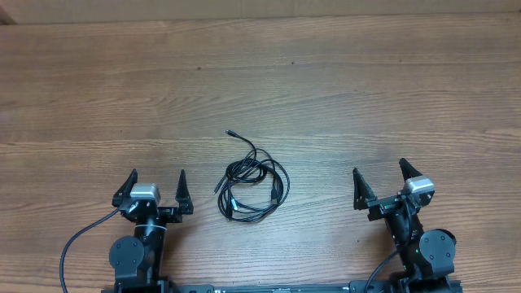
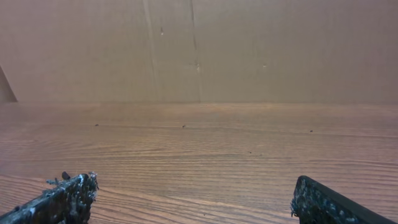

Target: Untangle cables

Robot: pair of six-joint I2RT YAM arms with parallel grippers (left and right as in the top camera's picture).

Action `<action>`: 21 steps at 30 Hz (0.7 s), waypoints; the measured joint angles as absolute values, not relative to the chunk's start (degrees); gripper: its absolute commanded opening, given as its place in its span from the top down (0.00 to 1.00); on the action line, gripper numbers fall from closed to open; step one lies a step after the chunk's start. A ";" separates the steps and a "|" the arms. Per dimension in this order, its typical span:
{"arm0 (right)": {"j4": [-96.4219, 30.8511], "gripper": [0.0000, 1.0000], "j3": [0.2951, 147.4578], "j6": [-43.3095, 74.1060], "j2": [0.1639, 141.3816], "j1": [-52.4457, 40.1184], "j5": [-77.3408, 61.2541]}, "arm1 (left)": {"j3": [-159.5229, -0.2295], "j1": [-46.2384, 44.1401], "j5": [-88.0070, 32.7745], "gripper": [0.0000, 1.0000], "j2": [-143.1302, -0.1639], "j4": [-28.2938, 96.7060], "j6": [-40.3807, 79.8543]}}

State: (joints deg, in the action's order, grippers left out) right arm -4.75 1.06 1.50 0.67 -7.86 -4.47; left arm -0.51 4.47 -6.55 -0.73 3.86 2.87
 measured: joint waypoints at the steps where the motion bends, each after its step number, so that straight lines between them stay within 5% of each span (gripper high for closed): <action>1: -4.75 0.00 1.06 1.50 0.67 -7.86 -4.45 | -0.51 4.47 -6.57 0.00 -0.73 3.86 2.87; 13: -4.73 0.00 1.06 1.50 0.67 -7.88 -4.47 | -0.64 4.47 -8.10 0.00 -1.08 4.45 4.38; 21: -4.75 0.00 1.06 1.48 0.67 -7.88 -4.47 | -12.43 4.47 -11.14 0.00 -10.74 22.92 4.97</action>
State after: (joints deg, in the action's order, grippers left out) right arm -4.75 1.06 1.48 0.67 -7.88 -4.47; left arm -12.43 4.47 -11.14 -10.74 22.92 4.97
